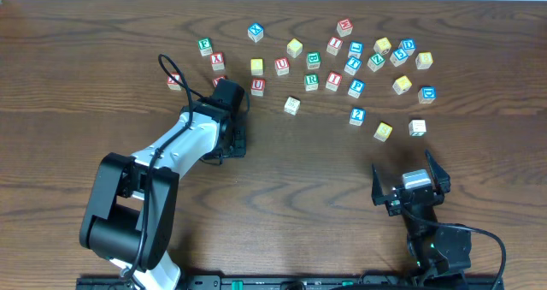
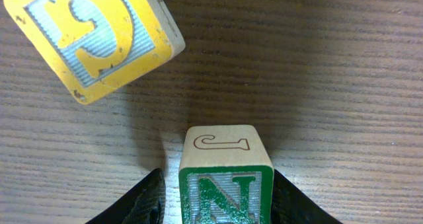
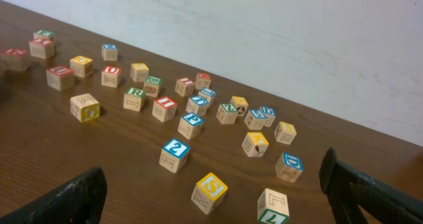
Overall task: Spell out NEURIPS
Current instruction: 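Lower the N block onto the table with the left gripper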
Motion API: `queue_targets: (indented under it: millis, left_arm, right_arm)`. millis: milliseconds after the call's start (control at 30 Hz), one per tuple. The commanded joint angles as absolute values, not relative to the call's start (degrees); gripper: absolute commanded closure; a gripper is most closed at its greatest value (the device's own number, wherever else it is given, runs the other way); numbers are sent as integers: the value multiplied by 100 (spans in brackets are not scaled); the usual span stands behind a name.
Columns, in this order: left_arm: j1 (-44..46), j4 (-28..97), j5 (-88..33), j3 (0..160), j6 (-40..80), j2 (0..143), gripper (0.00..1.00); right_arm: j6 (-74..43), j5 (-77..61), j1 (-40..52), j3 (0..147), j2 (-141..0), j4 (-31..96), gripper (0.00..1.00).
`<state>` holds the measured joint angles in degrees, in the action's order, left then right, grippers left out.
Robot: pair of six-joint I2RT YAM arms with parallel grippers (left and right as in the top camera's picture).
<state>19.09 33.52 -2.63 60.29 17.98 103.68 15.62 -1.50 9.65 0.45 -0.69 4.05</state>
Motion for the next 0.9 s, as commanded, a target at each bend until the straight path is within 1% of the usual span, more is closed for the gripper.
queue_targets:
  millis: [0,867]
  left_arm:
    - [1911,3417,-202,6165,1761,10420,53]
    - [1911,3354,-403,6276,1509,10405,53]
  right_arm:
    - [1483,-104,893,32,-38,429,1]
    - [1483,-104,893,32,-38,429,1]
